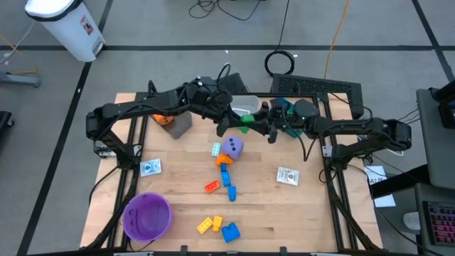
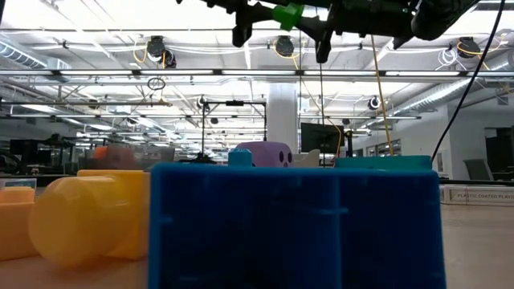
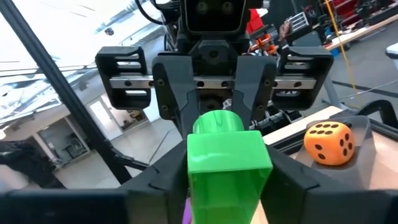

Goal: Pick & Place Toys
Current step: Put the green game piece into the blue bin

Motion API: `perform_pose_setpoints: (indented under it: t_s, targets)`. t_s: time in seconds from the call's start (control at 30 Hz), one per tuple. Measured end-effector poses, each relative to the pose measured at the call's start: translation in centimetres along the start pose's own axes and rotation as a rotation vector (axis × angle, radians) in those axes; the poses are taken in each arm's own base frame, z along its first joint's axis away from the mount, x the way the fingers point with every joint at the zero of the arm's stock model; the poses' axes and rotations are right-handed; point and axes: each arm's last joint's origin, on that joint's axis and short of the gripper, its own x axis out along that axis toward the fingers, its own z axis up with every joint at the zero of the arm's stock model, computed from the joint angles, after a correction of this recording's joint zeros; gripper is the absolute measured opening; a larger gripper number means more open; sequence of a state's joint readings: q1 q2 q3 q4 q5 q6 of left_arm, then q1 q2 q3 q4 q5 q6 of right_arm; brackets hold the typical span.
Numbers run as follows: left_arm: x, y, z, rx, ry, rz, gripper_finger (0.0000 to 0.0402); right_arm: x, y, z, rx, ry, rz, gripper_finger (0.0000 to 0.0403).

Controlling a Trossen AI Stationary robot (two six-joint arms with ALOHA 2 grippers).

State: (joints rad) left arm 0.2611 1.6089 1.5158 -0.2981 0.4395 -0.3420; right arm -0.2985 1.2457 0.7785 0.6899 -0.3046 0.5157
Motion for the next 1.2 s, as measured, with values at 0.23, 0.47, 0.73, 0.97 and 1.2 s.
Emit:
perform_pose_setpoints:
  t_s: [0.23,0.47,0.73,0.97,1.2]
  targets:
    - [0.0,-0.1,0.0,-0.004,0.004,-0.013,0.0097,0.0,0.1,0.0,0.007,0.014,0.032,0.0128]
    - [0.0,-0.1,0.1,0.002,-0.009,-0.01,0.018,-1.2,-0.3,1.1,0.016,0.017,-0.008,0.0128]
    - [-0.1,-0.2,0.5,0.045,-0.038,-0.051,0.0266,-4.8,-1.5,1.6,0.019,0.164,-0.256,0.0128]
    - [0.6,-2.1,0.3,0.304,-0.077,-0.049,0.0282,-7.9,-2.9,1.5,0.042,0.274,-0.487,0.0128]
    - [1.4,-3.8,-0.4,0.495,-0.089,0.021,0.0283,-9.6,-4.6,1.0,0.087,0.377,-0.631,0.0128]
